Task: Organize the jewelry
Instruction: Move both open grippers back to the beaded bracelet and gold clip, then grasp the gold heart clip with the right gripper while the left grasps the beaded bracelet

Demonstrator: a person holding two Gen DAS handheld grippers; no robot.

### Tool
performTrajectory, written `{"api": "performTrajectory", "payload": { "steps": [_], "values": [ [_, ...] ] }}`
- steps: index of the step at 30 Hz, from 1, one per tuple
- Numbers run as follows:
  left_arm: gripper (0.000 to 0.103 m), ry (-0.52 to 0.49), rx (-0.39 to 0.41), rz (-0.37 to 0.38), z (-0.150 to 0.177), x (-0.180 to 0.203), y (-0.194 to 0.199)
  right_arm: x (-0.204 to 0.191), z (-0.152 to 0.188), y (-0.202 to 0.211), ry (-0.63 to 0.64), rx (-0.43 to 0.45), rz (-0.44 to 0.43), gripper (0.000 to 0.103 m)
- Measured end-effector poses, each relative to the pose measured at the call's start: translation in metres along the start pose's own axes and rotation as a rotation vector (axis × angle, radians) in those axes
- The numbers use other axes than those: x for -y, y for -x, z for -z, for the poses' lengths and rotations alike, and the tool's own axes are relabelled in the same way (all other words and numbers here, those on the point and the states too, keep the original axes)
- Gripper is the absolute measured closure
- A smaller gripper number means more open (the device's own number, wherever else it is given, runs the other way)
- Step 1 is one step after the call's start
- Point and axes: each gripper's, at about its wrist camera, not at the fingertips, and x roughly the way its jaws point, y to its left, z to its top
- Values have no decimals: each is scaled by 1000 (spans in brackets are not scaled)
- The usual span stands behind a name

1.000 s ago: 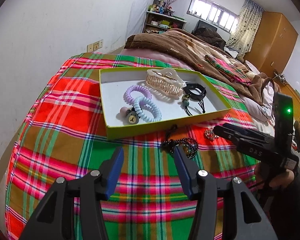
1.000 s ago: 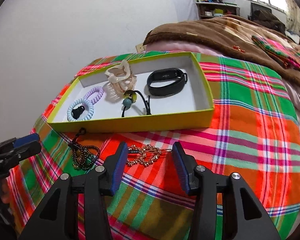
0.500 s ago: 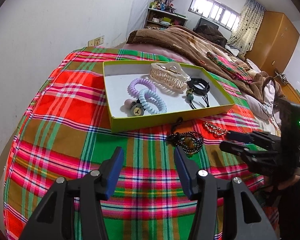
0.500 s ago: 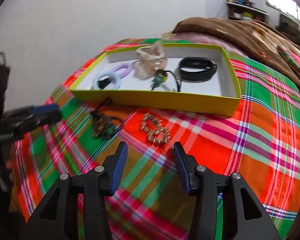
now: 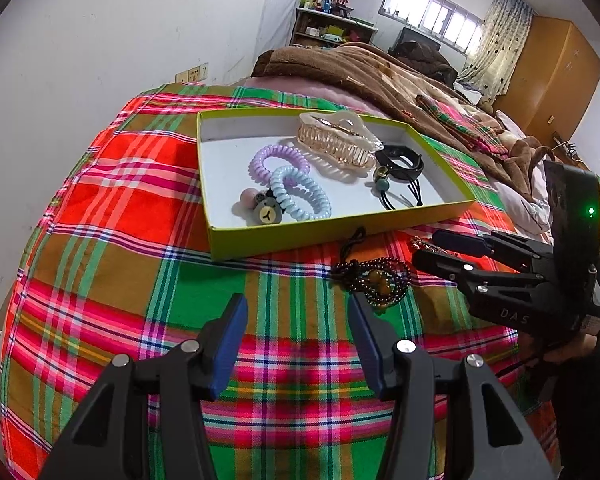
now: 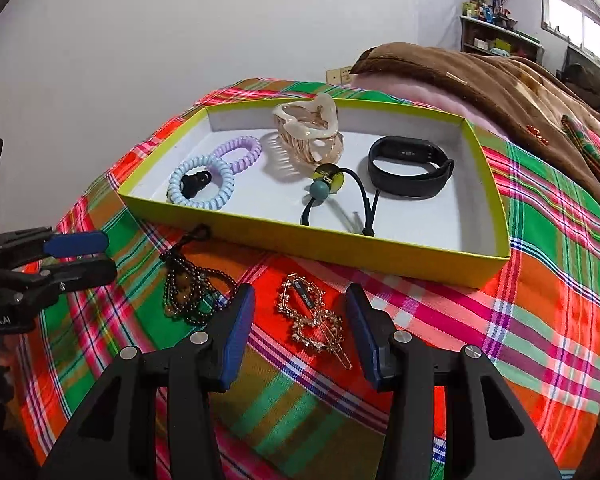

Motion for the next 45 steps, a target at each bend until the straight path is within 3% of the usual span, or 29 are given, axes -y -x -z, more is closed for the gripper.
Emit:
{"api": "performTrajectory", "payload": {
  "steps": [1, 3, 6, 14, 16, 17, 19, 24, 29, 32, 41, 42, 45],
  "values": [
    [49, -1, -2, -1, -1, 2, -1, -1, 0, 0, 6, 1, 8, 56],
    [49, -8, -4, 3, -1, 4, -3, -3, 2, 1, 18, 3, 40, 69],
    [49, -15, -9, 1, -3, 8, -6, -1, 4, 4, 10, 11, 43, 73],
    [49, -28, -18, 0, -6, 16, -12, 1, 8, 14, -10, 50, 44, 74],
    [49, -29, -22, 6, -7, 18, -15, 1, 9, 17, -21, 63, 36, 84],
    [49, -22, -29, 20, -7, 19, -15, 2, 10, 19, -27, 66, 33, 100],
    [49, -15, -37, 44, -9, 21, -17, 6, 12, 23, -45, 78, 24, 100],
    [49, -37, -33, 14, -14, 29, -22, 8, 14, 25, -54, 76, 24, 100],
    [49, -103, -43, -99, -15, 38, -33, 8, 13, 25, -44, 71, 4, 99],
    [49, -90, -62, -77, -13, 38, -38, 5, 14, 20, -19, 48, 17, 92],
    [49, -105, -51, -94, -14, 42, -42, 2, 13, 16, -2, 35, 33, 92],
    [50, -107, -51, -100, -14, 43, -42, 2, 13, 17, 0, 37, 34, 93],
    [67, -103, -45, -89, -15, 44, -41, 1, 13, 18, 1, 43, 34, 98]
  ]
}}
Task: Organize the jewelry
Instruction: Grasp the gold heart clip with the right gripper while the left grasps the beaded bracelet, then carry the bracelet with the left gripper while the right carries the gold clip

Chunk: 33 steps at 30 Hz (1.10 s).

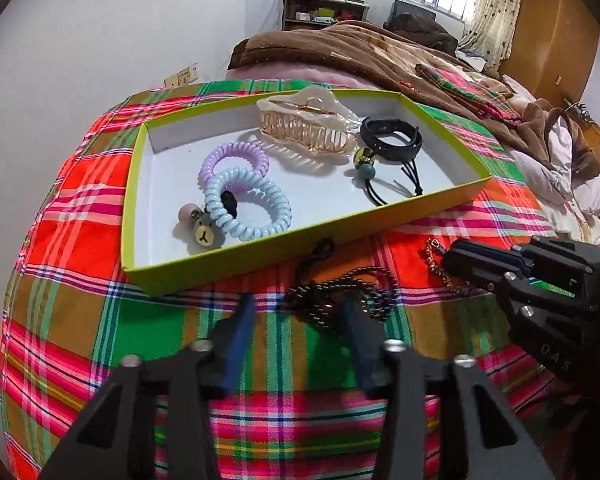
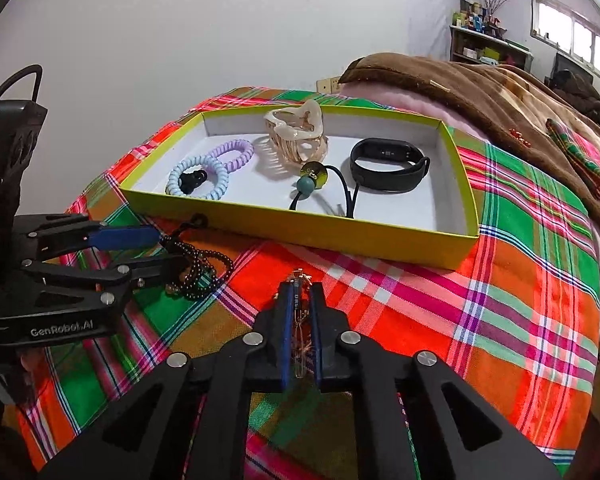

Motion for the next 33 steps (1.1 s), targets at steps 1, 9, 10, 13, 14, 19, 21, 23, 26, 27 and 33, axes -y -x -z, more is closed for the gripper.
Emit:
{"api": "performTrajectory", "payload": {
  "steps": [1, 9, 10, 13, 14, 19, 21, 23, 26, 27, 33],
  "values": [
    [72, -3, 1, 1, -1, 1, 0, 0, 0, 0, 0, 1, -1, 99],
    [96, -10, 22, 12, 1, 1, 5, 2, 2, 5, -26, 18, -9, 99],
    [100, -8, 28, 11, 0, 1, 6, 2, 3, 6, -27, 19, -10, 99],
    [100, 2, 37, 15, 1, -2, 10, 1, 3, 9, -31, 28, -12, 99],
    [100, 4, 40, 15, 2, -2, 11, 1, 3, 11, -32, 30, -15, 99],
    [100, 9, 62, 21, 2, -4, 18, 0, 3, 15, -47, 47, -17, 99],
    [100, 7, 77, 24, 1, -4, 23, 0, 3, 18, -51, 53, -17, 99],
    [100, 9, 95, 27, 1, -5, 29, 0, 3, 20, -53, 59, -17, 99],
    [100, 8, 118, 36, -1, -5, 38, 1, 3, 25, -64, 72, -19, 99],
    [100, 4, 127, 39, -1, -5, 41, 1, 2, 27, -67, 78, -20, 99],
    [100, 2, 159, 48, -6, -5, 53, 0, 0, 37, -75, 97, -18, 99]
  ]
}}
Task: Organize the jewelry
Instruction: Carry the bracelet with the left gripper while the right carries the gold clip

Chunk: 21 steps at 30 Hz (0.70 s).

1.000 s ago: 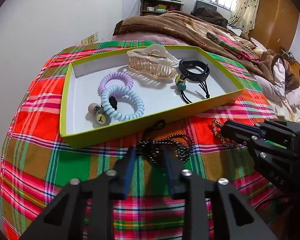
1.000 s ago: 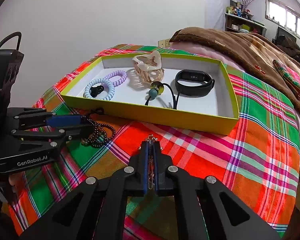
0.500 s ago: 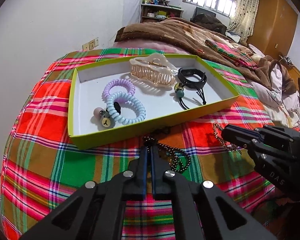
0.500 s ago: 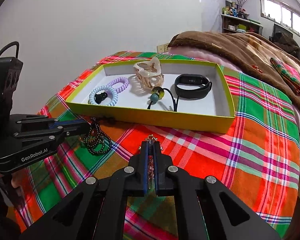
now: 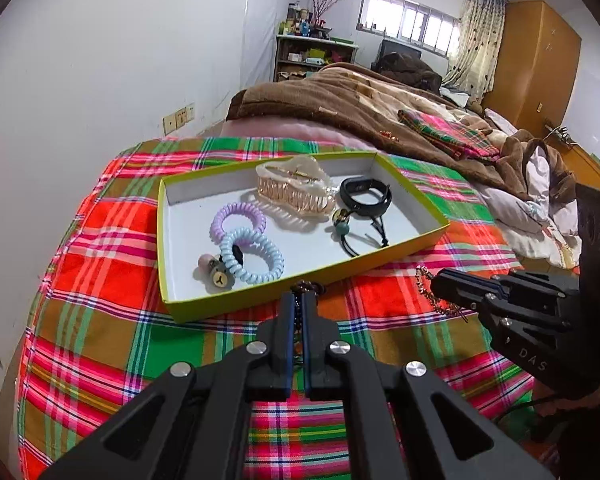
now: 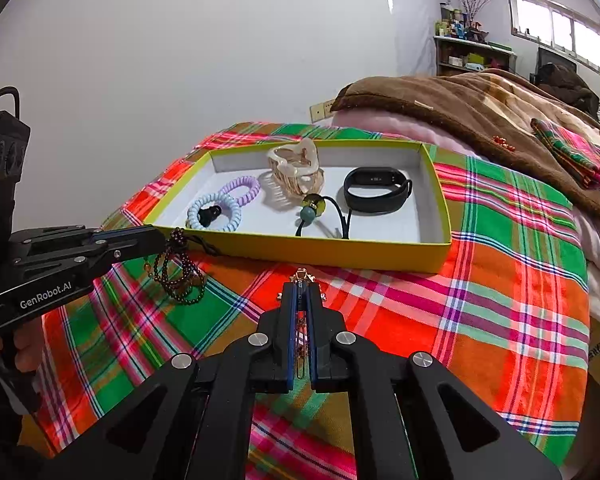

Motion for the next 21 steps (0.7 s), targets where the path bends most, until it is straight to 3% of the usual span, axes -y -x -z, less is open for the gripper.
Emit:
{"api": "performTrajectory", "payload": {
  "steps": [11, 21],
  "values": [
    [100, -12, 49, 11, -10, -1, 19, -4, -11, 23, 0, 59, 8, 99],
    [100, 7, -5, 36, 6, -17, 10, -3, -8, 25, -13, 64, -2, 99]
  ]
}}
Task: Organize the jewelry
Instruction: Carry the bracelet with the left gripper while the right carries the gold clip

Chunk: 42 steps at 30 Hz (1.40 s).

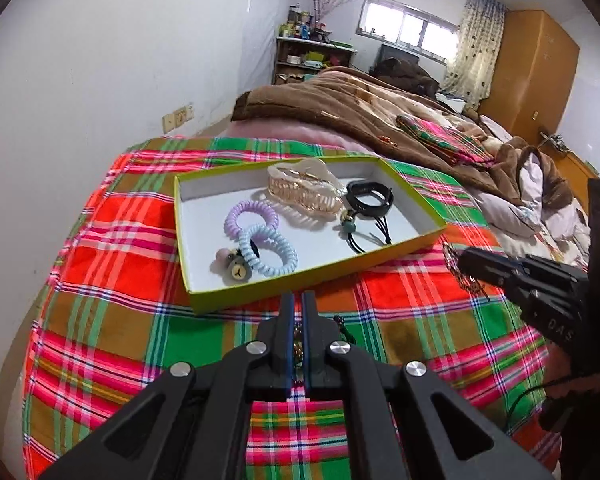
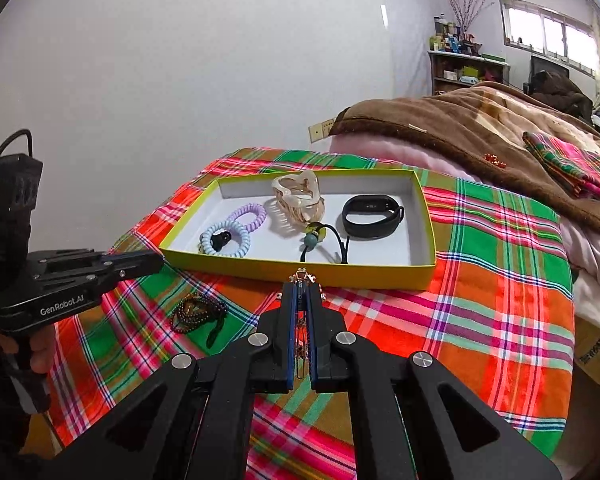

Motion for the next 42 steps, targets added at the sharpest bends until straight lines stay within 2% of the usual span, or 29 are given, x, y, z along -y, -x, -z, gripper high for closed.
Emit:
{"api": "performTrajectory", "payload": {
  "steps": [3, 4, 5, 6, 7, 8, 12, 15, 19, 21, 23, 26, 29, 42],
  "values": [
    [92, -47, -39, 4, 5, 5, -9, 0, 0, 0, -1, 2, -6, 99],
    [76, -65, -48, 8, 6, 8, -12, 0, 0, 0, -1, 3, -8, 99],
    [52, -84, -58, 19, 8, 10, -16, 0, 0, 0, -2, 4, -9, 99],
    [45, -98, -65, 21, 9, 13, -20, 1, 0, -1, -3, 4, -9, 99],
    [45, -118, -79, 22, 11, 17, -26, 1, 0, -1, -5, 4, -11, 99],
    [45, -132, -93, 18, 12, 19, -30, 1, 1, -2, -7, 2, -12, 99],
    [45, -210, -100, -92, 17, 29, -44, 1, 2, -2, -5, -3, -13, 99],
    [45, -200, -147, -100, 20, 28, -55, 1, 1, -2, -4, -1, -15, 99],
    [46, -177, -140, -86, 20, 24, -55, 1, 1, -1, -5, 2, -16, 99],
    [55, -171, -134, -76, 21, 24, -54, 1, 0, -2, -5, 2, -16, 99],
    [72, -171, -131, -73, 20, 25, -54, 1, 0, -2, -5, 1, -15, 99],
    [85, -180, -129, -80, 17, 27, -52, 1, 0, -2, -7, 1, -14, 99],
    [93, -179, -119, -75, 15, 28, -48, 1, -1, -2, -5, 1, -12, 99],
    [95, -158, -35, -47, -8, 25, -20, 0, -16, 0, 1, 17, 3, 99]
  ]
}}
